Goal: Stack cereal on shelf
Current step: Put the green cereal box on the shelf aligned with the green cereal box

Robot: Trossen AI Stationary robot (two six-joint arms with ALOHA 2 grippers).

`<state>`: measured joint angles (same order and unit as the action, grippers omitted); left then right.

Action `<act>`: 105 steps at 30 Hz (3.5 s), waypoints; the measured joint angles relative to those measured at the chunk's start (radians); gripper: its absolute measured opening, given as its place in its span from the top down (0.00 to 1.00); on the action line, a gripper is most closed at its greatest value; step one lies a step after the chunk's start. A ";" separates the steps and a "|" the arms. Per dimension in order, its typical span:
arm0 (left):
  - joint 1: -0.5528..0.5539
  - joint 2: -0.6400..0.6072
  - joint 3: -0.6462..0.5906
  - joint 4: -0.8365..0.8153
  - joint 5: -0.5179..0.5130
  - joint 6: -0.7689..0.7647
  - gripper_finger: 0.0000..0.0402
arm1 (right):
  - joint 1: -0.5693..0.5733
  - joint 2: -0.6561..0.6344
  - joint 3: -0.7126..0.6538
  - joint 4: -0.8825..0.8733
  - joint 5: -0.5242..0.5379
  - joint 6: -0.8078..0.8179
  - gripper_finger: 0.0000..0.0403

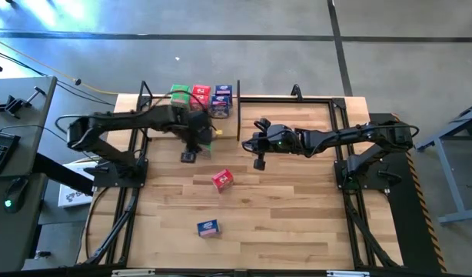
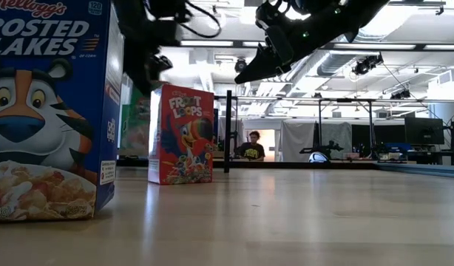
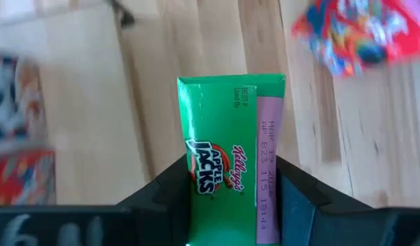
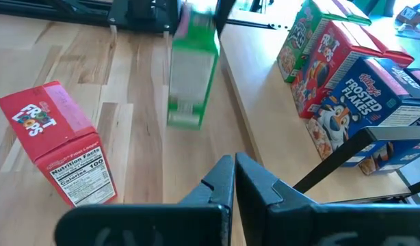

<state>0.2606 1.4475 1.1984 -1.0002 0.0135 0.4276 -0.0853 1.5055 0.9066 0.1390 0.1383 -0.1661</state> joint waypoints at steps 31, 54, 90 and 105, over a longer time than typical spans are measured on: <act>0.453 -0.113 -0.067 -0.069 -0.149 0.321 0.61 | 0.000 0.000 0.000 -0.016 -0.041 -0.003 0.99; 0.453 -0.156 -0.071 -0.075 -0.153 0.262 0.51 | 0.000 0.000 0.000 -0.016 -0.041 -0.003 0.99; 0.455 -0.156 -0.070 -0.060 -0.100 0.087 0.51 | 0.000 0.000 0.000 -0.015 -0.064 0.000 0.99; 0.494 -0.156 -0.070 -0.030 -0.103 0.068 0.66 | 0.000 0.000 0.000 -0.014 -0.064 0.001 0.99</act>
<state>0.7550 1.2919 1.1286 -1.0299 -0.0898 0.4956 -0.0852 1.5059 0.9065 0.1250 0.0742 -0.1654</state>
